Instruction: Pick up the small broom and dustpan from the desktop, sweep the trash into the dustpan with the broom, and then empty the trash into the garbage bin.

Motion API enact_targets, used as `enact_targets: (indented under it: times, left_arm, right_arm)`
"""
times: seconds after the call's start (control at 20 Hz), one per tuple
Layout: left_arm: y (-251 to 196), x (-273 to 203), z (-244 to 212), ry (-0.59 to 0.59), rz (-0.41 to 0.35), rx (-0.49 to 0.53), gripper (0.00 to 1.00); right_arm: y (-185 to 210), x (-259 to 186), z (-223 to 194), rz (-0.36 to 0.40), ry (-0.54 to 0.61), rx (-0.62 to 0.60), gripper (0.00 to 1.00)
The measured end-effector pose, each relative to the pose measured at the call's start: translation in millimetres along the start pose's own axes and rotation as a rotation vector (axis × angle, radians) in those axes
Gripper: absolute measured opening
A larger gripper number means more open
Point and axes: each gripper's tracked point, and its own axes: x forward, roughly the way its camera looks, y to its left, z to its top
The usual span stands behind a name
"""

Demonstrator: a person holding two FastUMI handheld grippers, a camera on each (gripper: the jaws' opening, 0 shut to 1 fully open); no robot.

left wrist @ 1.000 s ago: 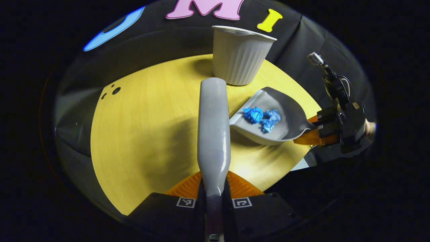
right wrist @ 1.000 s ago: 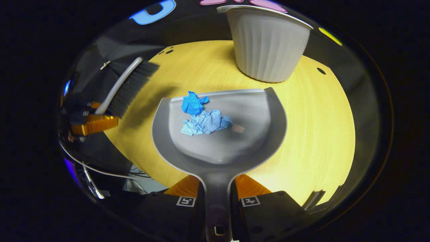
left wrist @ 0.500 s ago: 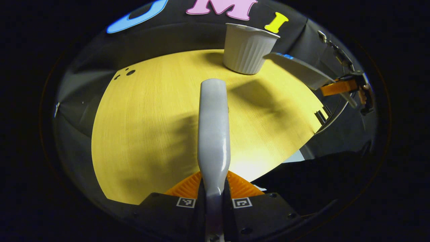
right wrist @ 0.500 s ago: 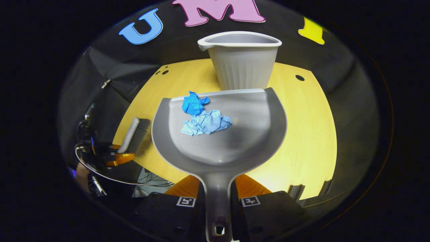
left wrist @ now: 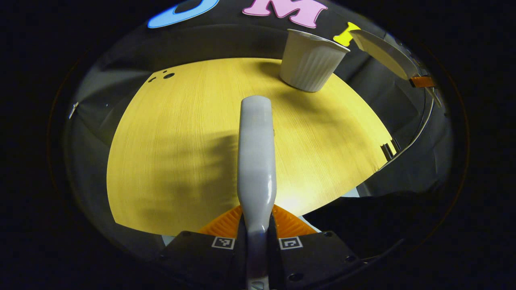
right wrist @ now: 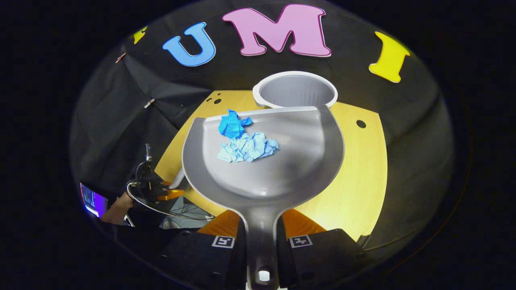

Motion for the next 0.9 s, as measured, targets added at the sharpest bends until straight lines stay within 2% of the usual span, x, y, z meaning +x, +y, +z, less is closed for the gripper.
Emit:
enact_targets:
  times: [0.1,0.15,0.2,0.25,0.35,0.55,0.6,0.65,0.7,0.9]
  left_arm:
    - [-7,-1,2,-0.016,0.001,-0.017,0.25]
    - [-6,-5,-1,-0.023,-0.007,-0.030,0.25]
    - [-5,-7,-2,-0.028,-0.010,-0.044,0.25]
    - [-3,-10,-3,-0.033,-0.007,-0.056,0.25]
    - [-4,-12,-4,-0.043,-0.004,-0.076,0.25]
    - [0,-17,-3,-0.058,0.012,-0.098,0.25]
    - [2,-19,-3,-0.066,0.013,-0.106,0.25]
    - [5,-23,-4,-0.074,0.014,-0.115,0.25]
    - [8,-26,-3,-0.081,0.016,-0.125,0.25]
    - [18,-33,0,-0.101,0.022,-0.139,0.25]
  right_arm:
    - [-10,-8,13,-0.019,-0.006,-0.035,0.27]
    - [-17,-10,23,-0.041,-0.018,-0.055,0.34]
    - [-26,-9,35,-0.066,-0.044,-0.083,0.27]
    - [-32,-9,45,-0.090,-0.063,-0.108,0.34]
    - [-43,0,66,-0.128,-0.091,-0.129,0.34]
    - [-64,29,102,-0.189,-0.115,-0.107,0.34]
    - [-72,38,109,-0.218,-0.117,-0.111,0.27]
    - [-80,45,115,-0.249,-0.120,-0.115,0.41]
    - [-89,53,121,-0.280,-0.122,-0.115,0.34]
    - [-118,80,145,-0.408,-0.134,-0.147,0.34]
